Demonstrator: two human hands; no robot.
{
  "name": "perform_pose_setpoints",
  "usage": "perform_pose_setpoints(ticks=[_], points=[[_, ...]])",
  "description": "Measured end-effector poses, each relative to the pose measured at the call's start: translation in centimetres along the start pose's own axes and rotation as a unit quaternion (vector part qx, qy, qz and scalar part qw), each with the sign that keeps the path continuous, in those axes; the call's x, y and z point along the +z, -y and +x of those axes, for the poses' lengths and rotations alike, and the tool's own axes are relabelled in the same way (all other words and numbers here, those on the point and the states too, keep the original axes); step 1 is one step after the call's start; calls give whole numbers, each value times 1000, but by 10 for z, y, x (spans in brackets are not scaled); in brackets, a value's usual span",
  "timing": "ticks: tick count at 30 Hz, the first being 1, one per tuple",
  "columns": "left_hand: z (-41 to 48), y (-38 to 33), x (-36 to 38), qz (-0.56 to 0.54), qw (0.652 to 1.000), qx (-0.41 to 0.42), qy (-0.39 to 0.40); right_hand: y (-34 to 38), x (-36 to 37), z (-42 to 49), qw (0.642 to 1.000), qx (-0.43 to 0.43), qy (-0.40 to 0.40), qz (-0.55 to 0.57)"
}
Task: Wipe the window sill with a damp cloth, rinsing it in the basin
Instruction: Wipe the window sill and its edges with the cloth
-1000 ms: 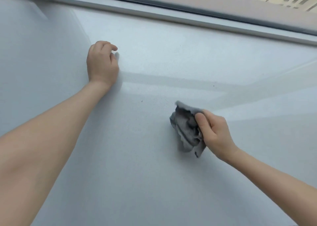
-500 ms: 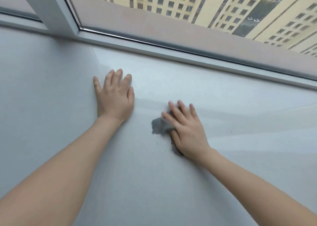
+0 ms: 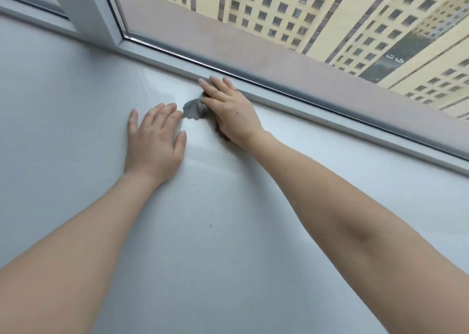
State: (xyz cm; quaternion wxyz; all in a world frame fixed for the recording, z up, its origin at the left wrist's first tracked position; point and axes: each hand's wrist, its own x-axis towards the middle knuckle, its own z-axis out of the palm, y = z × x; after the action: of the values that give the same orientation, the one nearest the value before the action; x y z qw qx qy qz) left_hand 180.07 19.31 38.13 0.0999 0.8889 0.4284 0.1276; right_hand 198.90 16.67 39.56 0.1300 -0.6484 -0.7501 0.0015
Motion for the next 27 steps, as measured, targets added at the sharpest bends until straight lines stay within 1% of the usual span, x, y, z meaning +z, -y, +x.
perform_pose_setpoints(ticks=[2,4,6,8,10,12,13,14,15,17,18,20,22,24,25,27], points=[[-1,0,-1,1,1000,-4,3,-11,-2,-16,999,19,33,-8],[0,-1,-1,2,1000,-9,8,-26,-15,-63,995,52,82,-13],[-1,-1,-1,6,1000,-11,7,-57,-34,-124,992,97,80,-32],[-1,-1,1,12,1000,-11,8,-85,-56,-183,980,178,75,-41],[0,-2,2,20,1000,-15,11,-94,-67,-217,955,289,54,-30],[-1,-3,2,22,999,-18,18,-70,-58,-206,912,410,12,-26],[-1,-4,2,20,999,-18,18,-50,-49,-186,897,440,1,-23],[0,-3,1,14,1000,-19,17,-27,-37,-161,901,435,-2,-16],[0,-2,1,5,1000,-22,16,-4,-22,-133,919,394,2,-1],[1,1,-1,-30,999,-31,20,31,-3,-83,961,275,23,26],[1,3,-3,-52,998,-35,22,38,0,-65,972,231,39,34],[1,5,-7,-97,994,-46,24,32,0,-51,983,168,61,45],[4,4,-10,-126,989,-68,35,32,0,-68,990,99,76,70],[8,0,-16,-174,977,-101,71,62,-4,-108,990,5,83,118],[9,-2,-20,-225,963,-123,83,88,-6,-134,986,-43,95,131],[0,-9,-27,-363,912,-173,84,135,-15,-201,973,-110,140,145]])
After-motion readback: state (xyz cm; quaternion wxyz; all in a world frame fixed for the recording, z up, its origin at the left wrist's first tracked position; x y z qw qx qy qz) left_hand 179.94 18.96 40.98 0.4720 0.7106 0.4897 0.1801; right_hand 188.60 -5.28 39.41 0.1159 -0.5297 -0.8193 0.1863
